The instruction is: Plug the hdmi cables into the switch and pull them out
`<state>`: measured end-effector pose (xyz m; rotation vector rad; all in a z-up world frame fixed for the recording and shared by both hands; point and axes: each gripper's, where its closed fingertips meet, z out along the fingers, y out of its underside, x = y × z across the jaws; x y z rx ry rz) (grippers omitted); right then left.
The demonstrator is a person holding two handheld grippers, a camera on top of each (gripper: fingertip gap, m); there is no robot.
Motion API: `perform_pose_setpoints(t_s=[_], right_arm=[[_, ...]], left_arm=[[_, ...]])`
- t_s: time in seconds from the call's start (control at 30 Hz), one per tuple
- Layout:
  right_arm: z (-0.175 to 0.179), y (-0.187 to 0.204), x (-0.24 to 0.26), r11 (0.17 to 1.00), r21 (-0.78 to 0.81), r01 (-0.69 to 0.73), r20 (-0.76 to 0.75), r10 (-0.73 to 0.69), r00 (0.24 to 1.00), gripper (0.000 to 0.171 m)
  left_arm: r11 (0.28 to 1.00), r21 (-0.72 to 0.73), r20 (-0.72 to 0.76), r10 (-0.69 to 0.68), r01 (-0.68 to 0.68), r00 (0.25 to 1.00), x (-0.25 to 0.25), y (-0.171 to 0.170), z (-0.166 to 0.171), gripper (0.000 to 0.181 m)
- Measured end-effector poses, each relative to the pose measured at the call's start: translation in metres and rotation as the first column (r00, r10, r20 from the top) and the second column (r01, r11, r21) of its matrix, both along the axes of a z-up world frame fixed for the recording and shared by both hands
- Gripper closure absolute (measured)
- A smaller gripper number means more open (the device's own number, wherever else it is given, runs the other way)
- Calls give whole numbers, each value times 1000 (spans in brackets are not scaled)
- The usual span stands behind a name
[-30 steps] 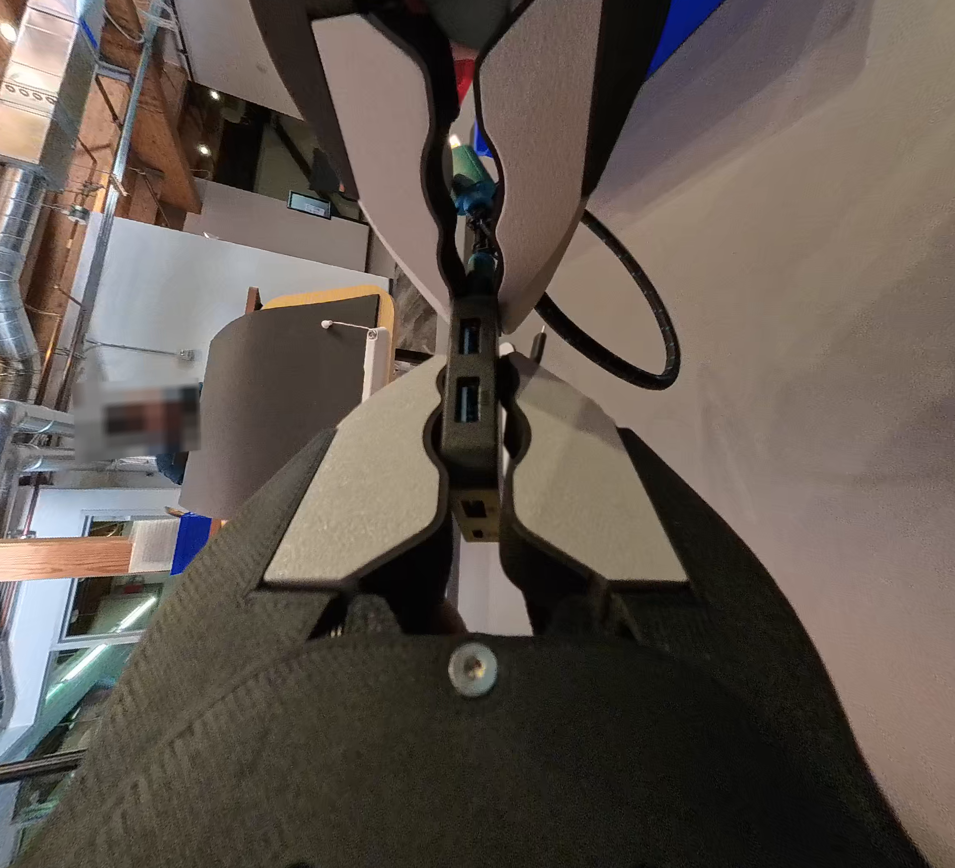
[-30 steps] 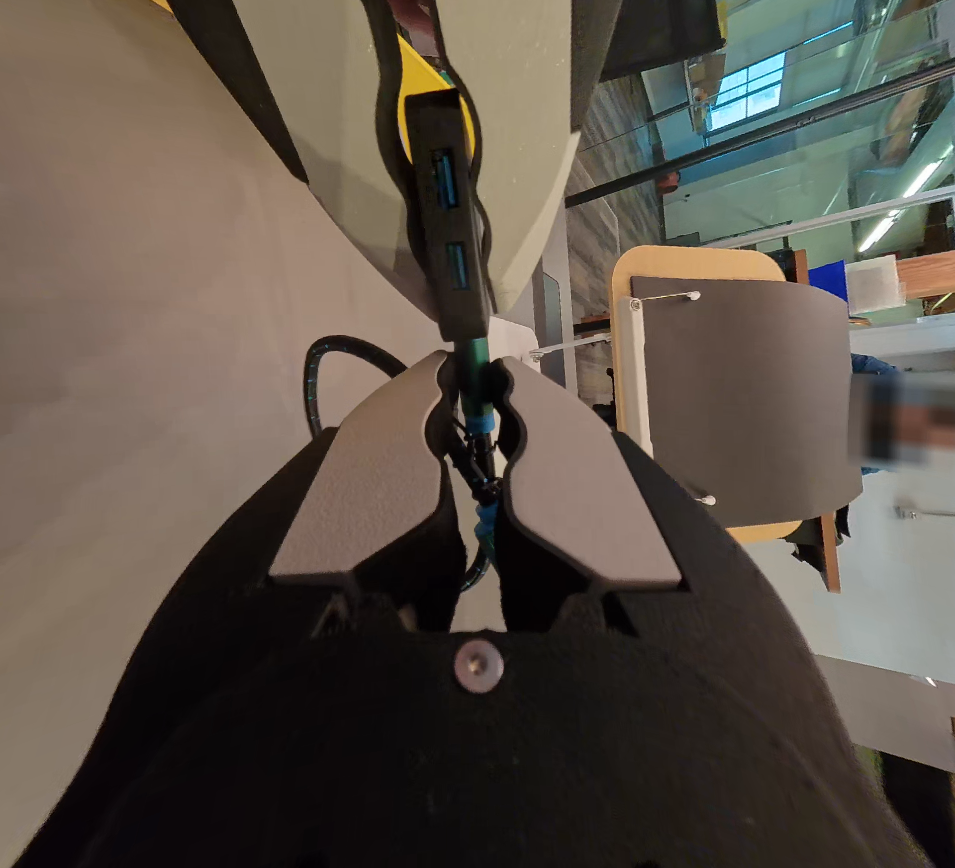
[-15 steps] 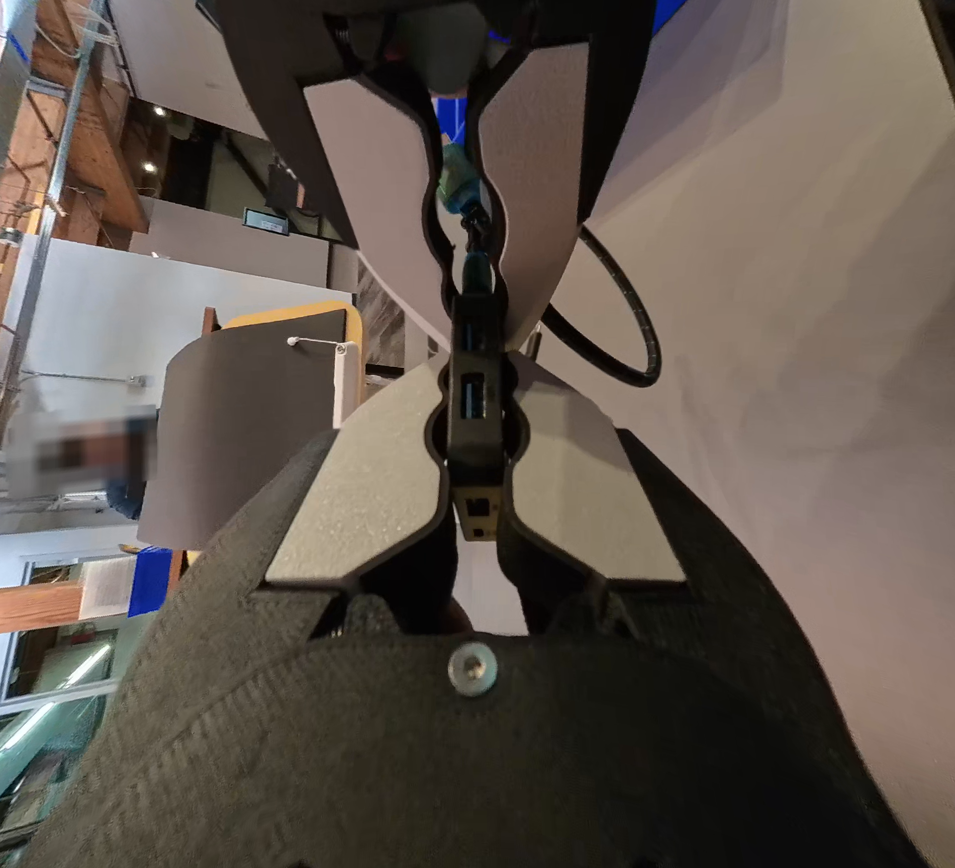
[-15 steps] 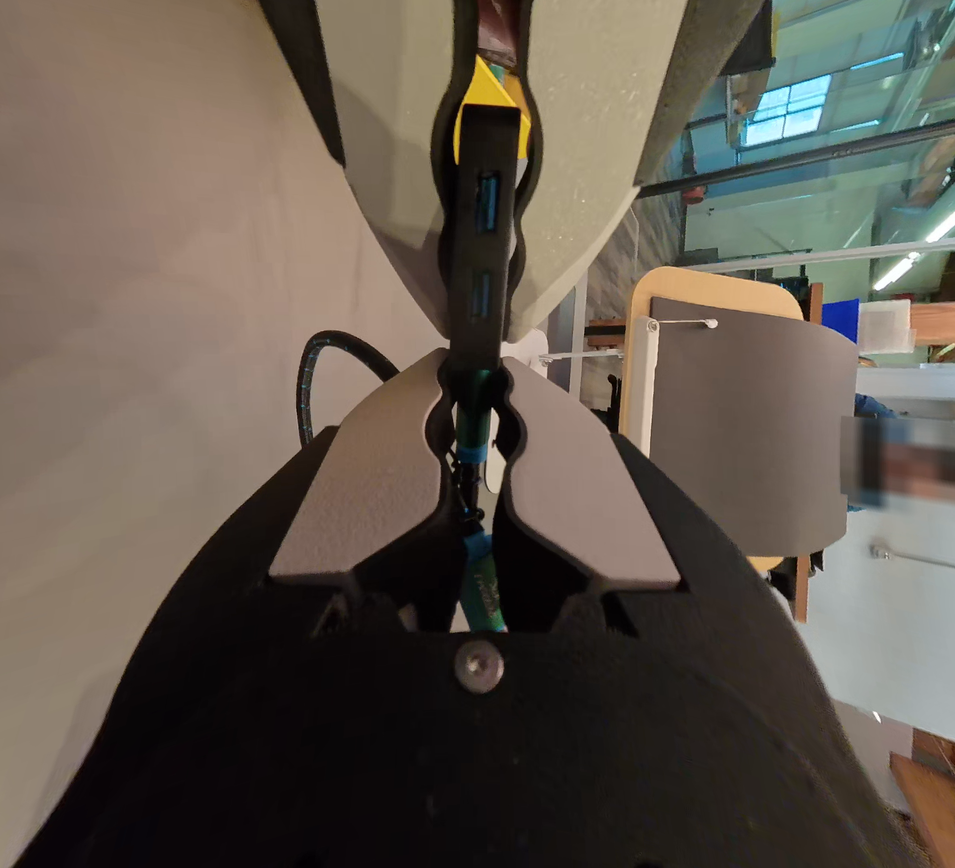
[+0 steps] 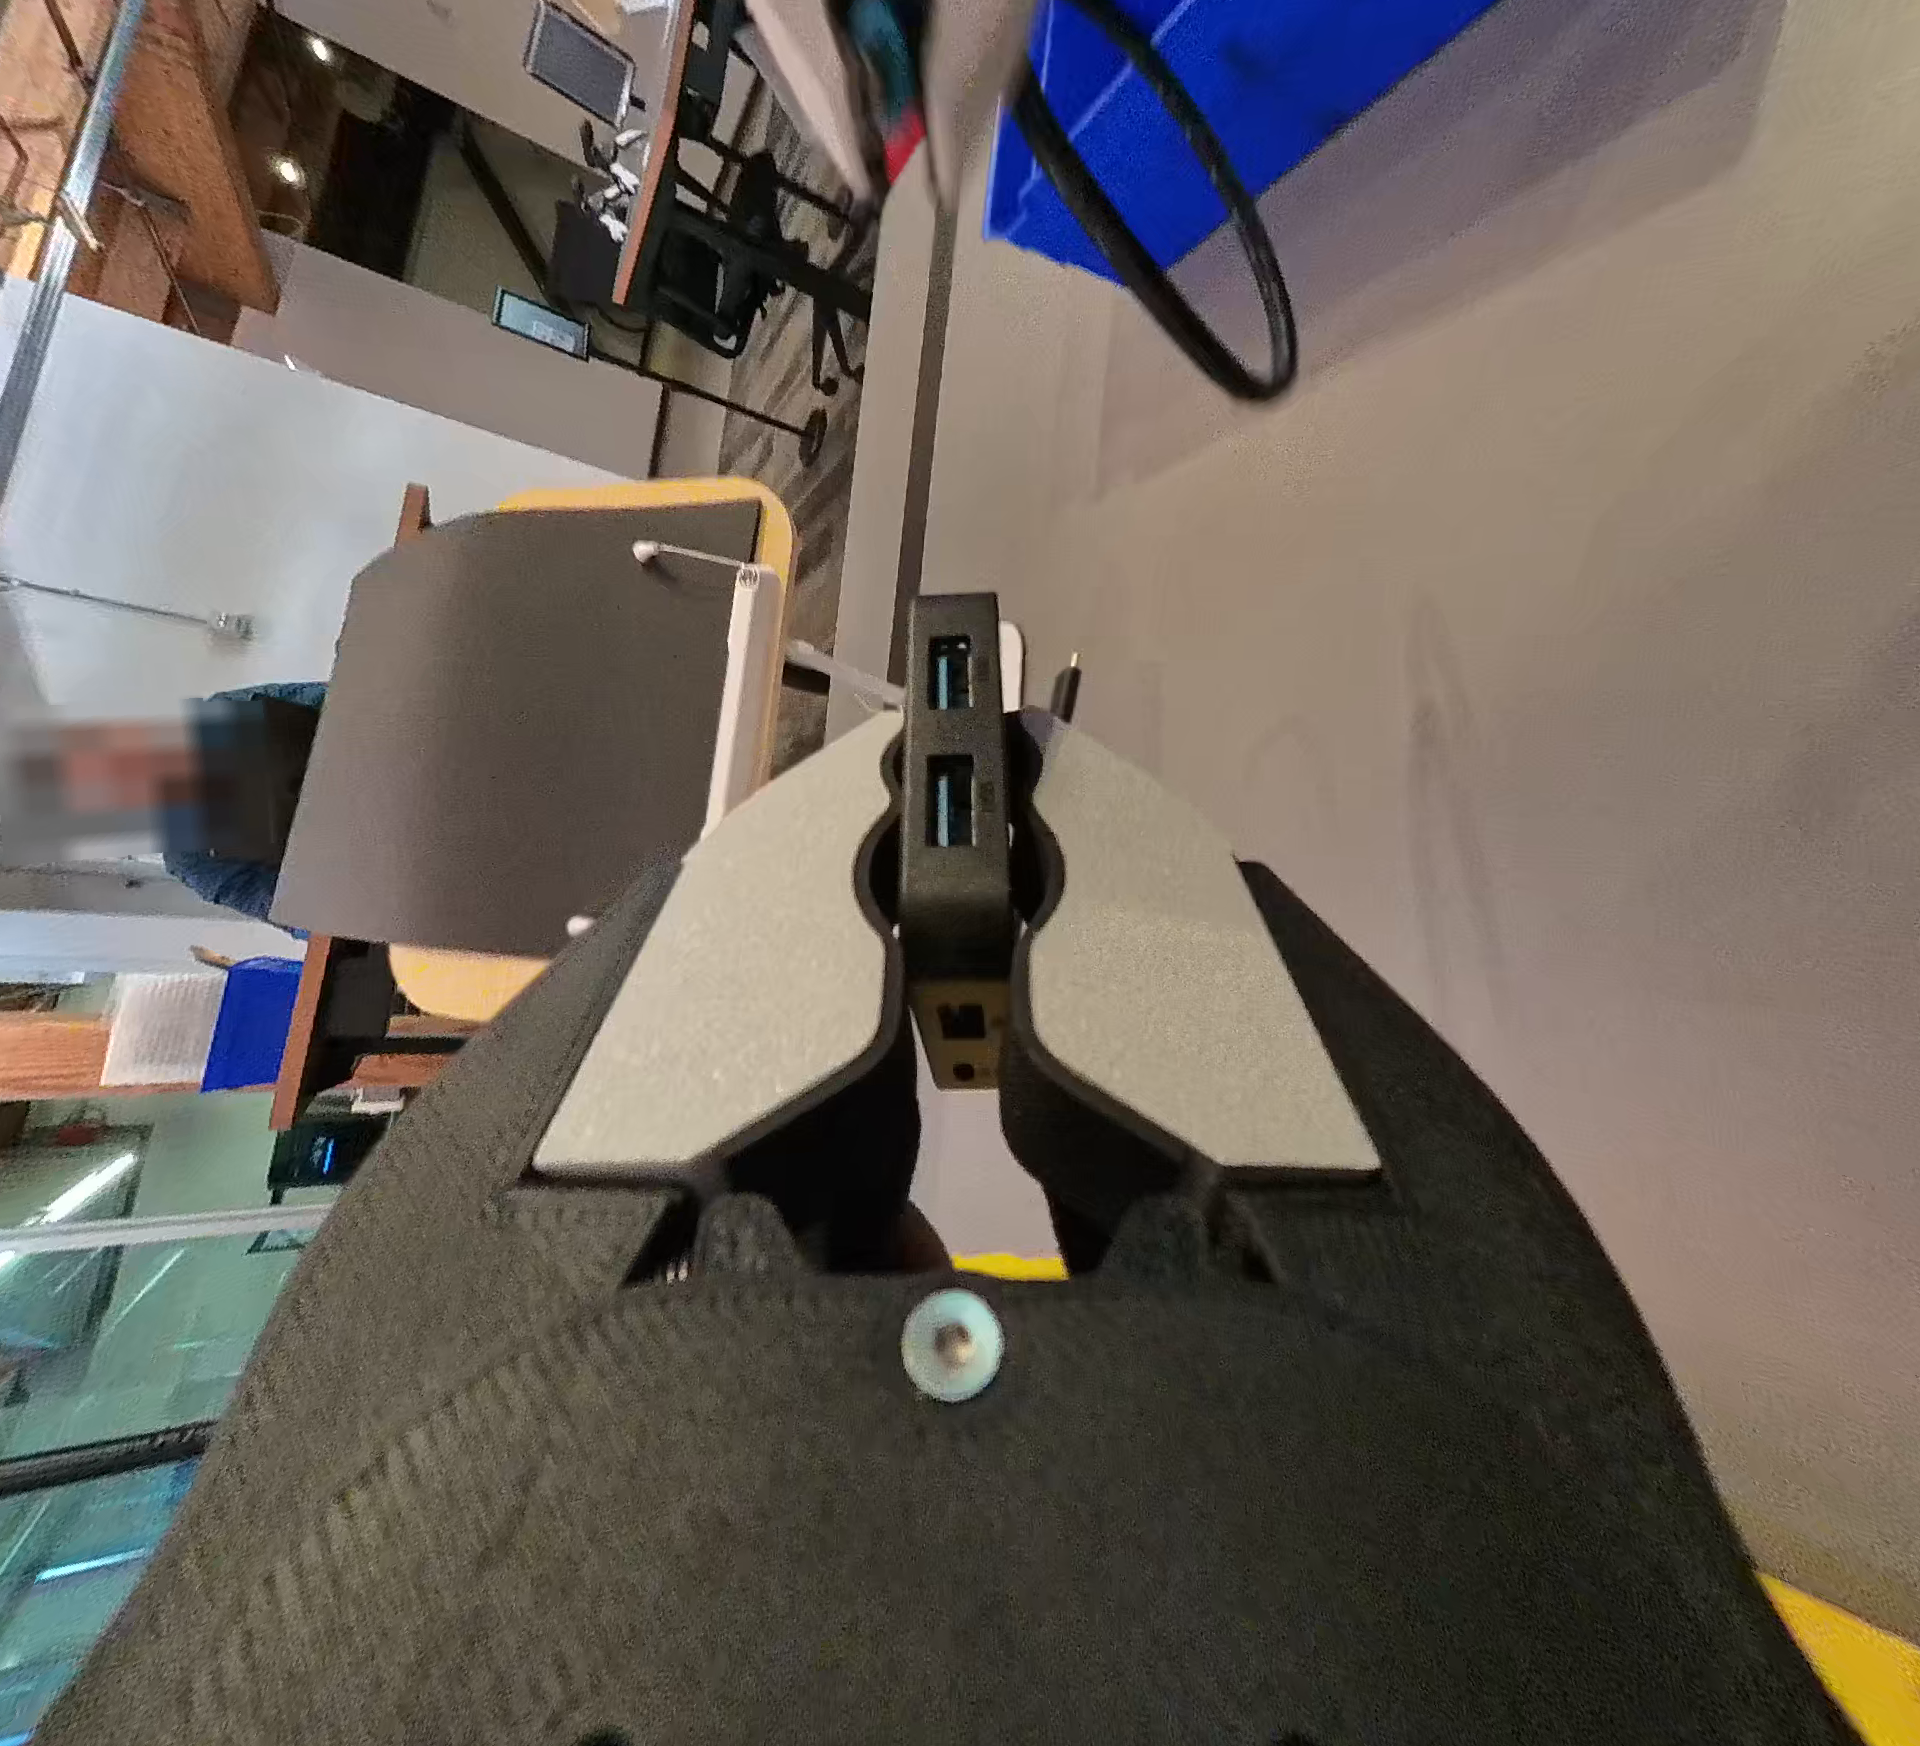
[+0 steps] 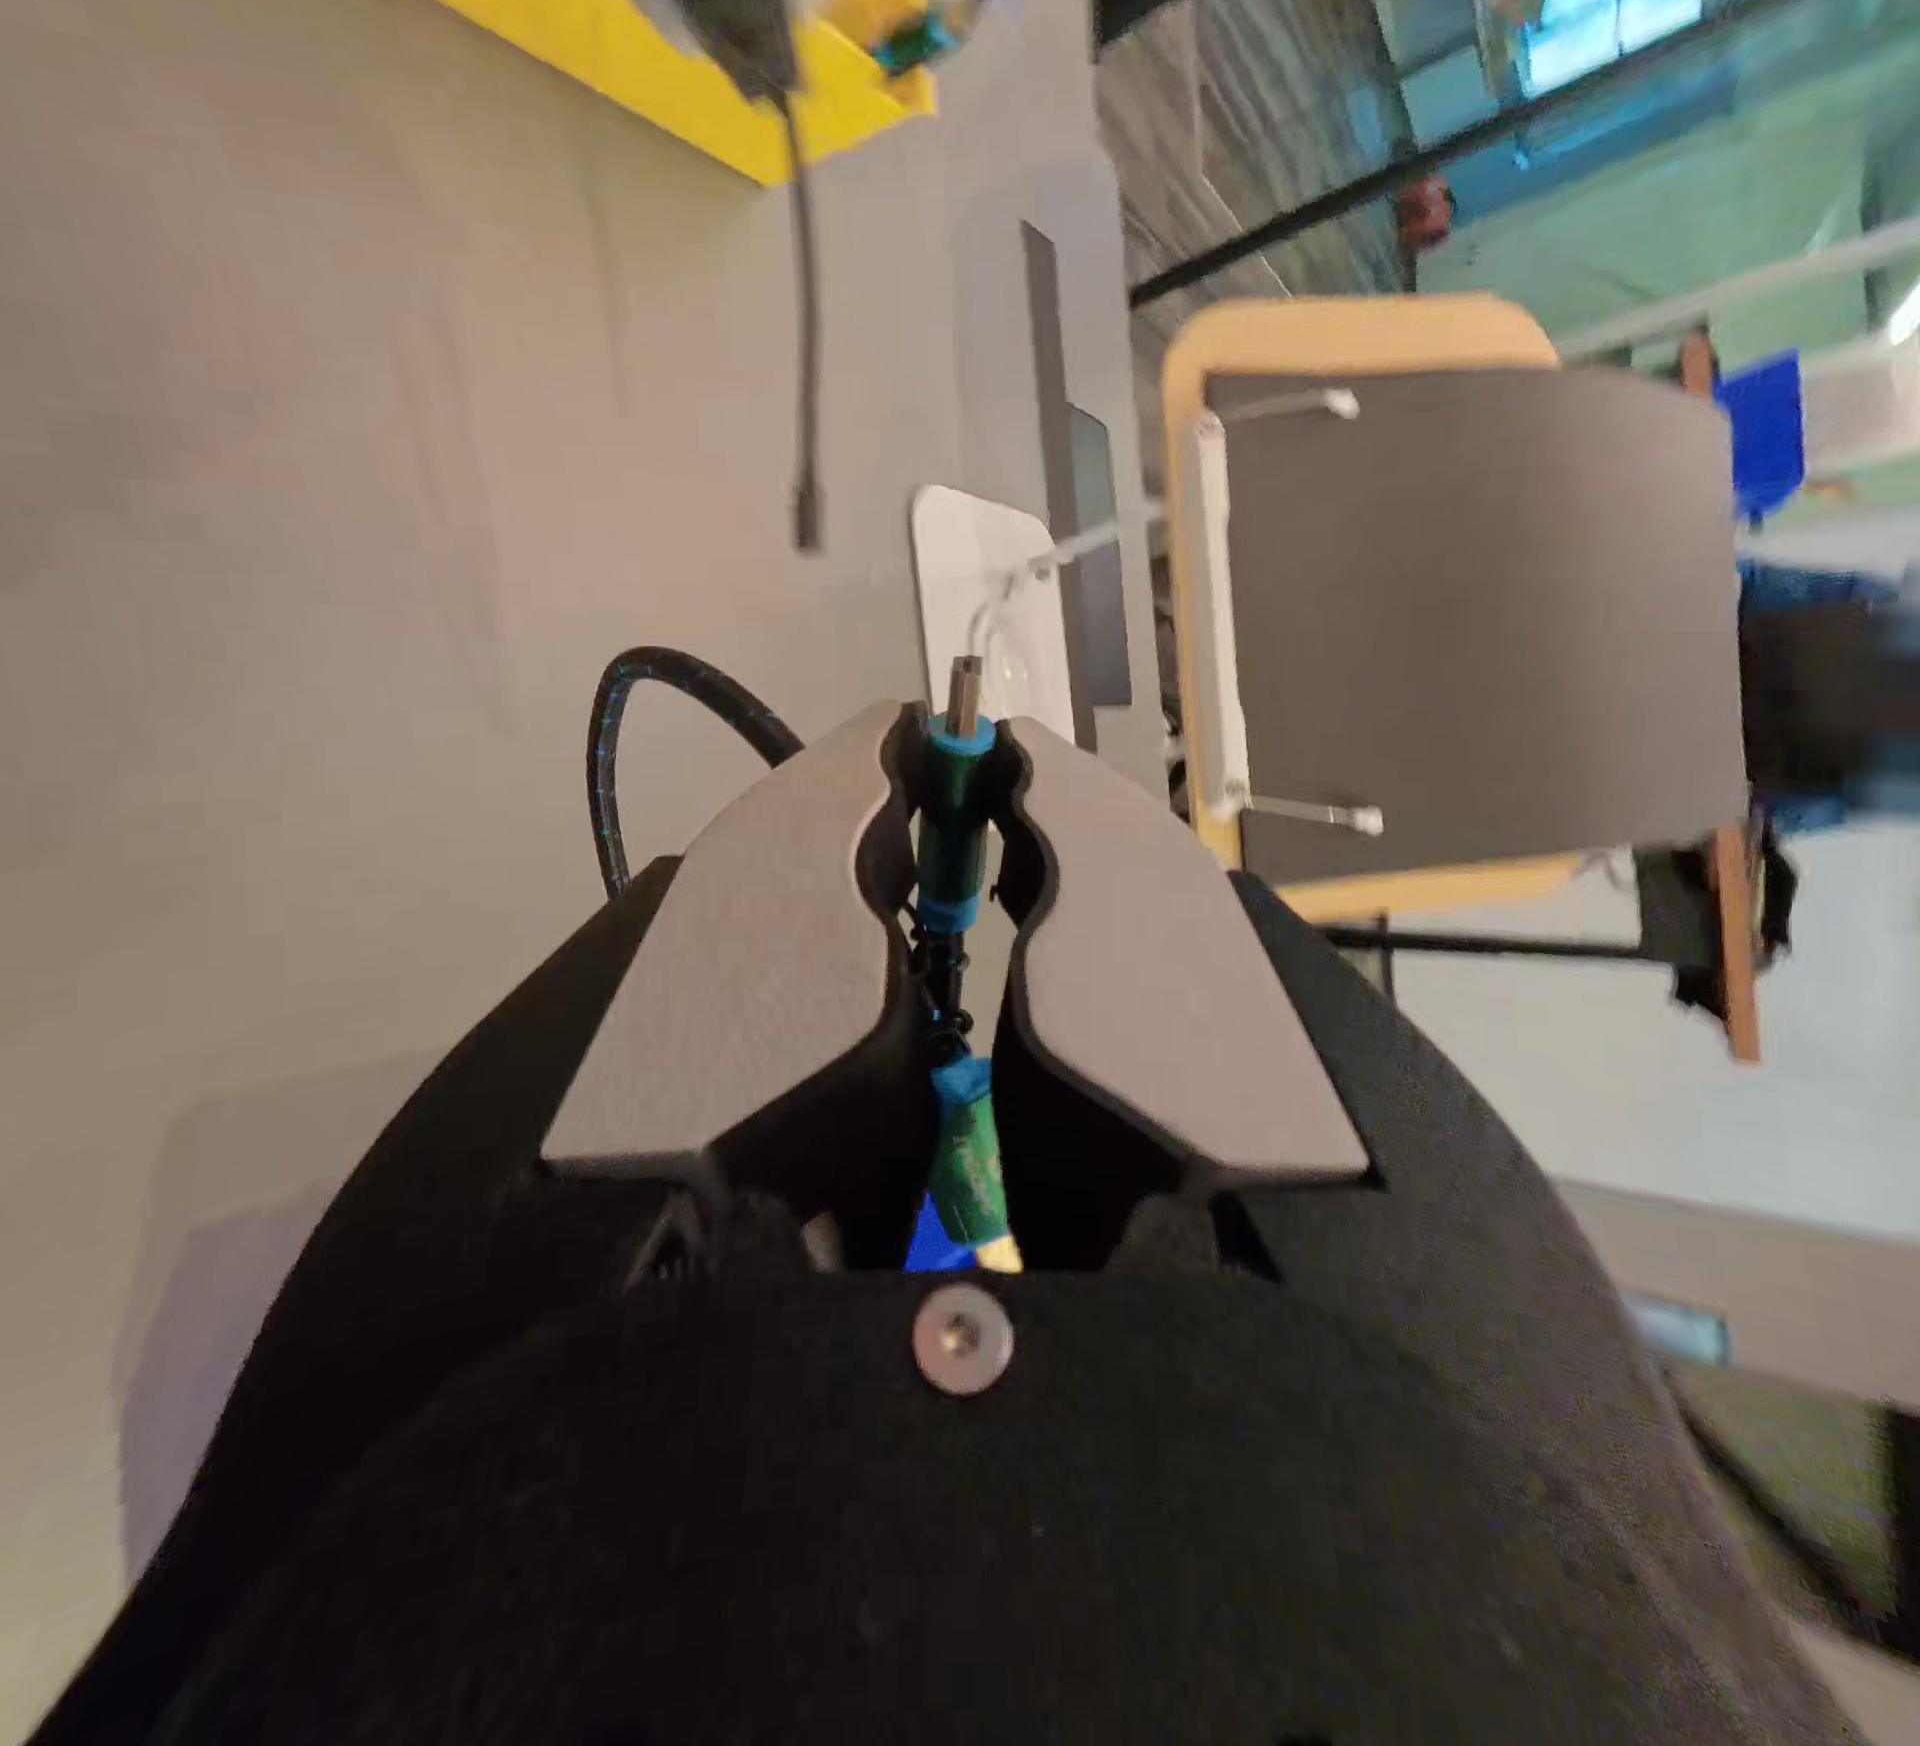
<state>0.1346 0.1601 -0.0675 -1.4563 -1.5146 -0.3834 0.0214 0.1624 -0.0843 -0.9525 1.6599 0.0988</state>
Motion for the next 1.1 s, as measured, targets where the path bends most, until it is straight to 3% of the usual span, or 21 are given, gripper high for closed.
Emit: perform_pose_setpoints(t_s=[0.03,0.13,0.27,0.4,0.53,0.63,0.7,0.9,1.07,1.1], right_arm=[[7,2,17,999,0,41,-49,-41,998,161],[30,3,71,983,-8,186,-201,-183,962,161],[40,-6,145,932,-99,348,-373,-359,855,161],[21,-16,215,836,-199,511,-426,-544,723,161],[-21,-24,260,730,-357,582,-439,-681,586,160],[-67,-31,282,613,-557,561,-394,-789,471,161],[-99,-35,294,534,-624,571,-319,-841,438,160],[-144,-36,339,377,-626,683,-172,-921,350,158],[-163,-43,366,225,-571,789,52,-950,308,132],[-163,-45,366,216,-572,792,70,-949,309,134]], left_arm=[[1000,4,-13,14,-14,1000,-5,3,-3,168],[998,41,-39,47,-45,998,-13,12,-6,168],[998,45,-26,53,-52,998,-14,15,0,167],[997,46,-32,62,-61,998,-15,18,-2,168],[997,54,-61,59,-56,996,-13,17,-9,168],[998,49,-65,51,-48,997,-9,16,-11,168],[997,52,-65,51,-48,997,-9,16,-11,168],[997,52,-63,60,-57,996,-11,18,-12,167],[997,58,-61,62,-58,996,-10,18,-12,167],[996,61,-63,64,-60,996,-10,18,-12,167]])
